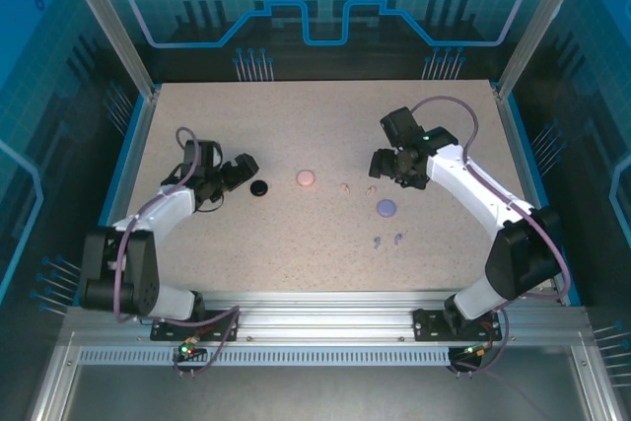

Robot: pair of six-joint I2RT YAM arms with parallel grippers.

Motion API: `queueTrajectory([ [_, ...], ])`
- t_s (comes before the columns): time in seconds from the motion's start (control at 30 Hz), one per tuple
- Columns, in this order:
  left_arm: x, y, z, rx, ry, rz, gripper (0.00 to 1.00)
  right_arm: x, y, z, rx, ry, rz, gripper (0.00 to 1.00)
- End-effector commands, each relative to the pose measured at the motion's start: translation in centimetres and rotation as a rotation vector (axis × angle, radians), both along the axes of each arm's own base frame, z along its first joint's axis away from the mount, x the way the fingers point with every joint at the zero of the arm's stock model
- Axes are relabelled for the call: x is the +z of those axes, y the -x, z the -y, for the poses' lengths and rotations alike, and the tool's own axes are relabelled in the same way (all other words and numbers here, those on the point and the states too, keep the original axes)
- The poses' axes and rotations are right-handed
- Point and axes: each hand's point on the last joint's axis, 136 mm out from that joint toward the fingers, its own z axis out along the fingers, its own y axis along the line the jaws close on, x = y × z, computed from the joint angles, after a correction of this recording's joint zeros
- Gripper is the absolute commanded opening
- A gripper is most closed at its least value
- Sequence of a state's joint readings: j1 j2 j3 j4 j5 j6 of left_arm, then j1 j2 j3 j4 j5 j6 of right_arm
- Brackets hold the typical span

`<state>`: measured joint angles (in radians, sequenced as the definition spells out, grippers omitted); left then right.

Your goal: Insert the wireless bluetooth earbuds into the charging case

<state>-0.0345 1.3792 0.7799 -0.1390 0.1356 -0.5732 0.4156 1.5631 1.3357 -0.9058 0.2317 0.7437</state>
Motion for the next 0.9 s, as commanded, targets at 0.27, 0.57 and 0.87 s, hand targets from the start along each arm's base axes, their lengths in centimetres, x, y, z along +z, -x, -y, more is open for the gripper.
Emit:
queueTrajectory([
  [0.27,9.7,0.4,-1.4,0.029,-0.064,0.213,0.99,-2.2,-1.2,3.4,-0.018,0.048,-0.227,0.86],
  [0.57,12.7,0.2,0.2,-0.015,0.008,0.294,0.99,-4.9,-1.0,2.1,-0.105,-0.065,-0.301,0.83],
  [0.87,15.4,1.1,4.1,-0.148,0.044,0.348,0.99,-9.3,0.8,-0.6,-0.128,-0.046,-0.302,0.83],
])
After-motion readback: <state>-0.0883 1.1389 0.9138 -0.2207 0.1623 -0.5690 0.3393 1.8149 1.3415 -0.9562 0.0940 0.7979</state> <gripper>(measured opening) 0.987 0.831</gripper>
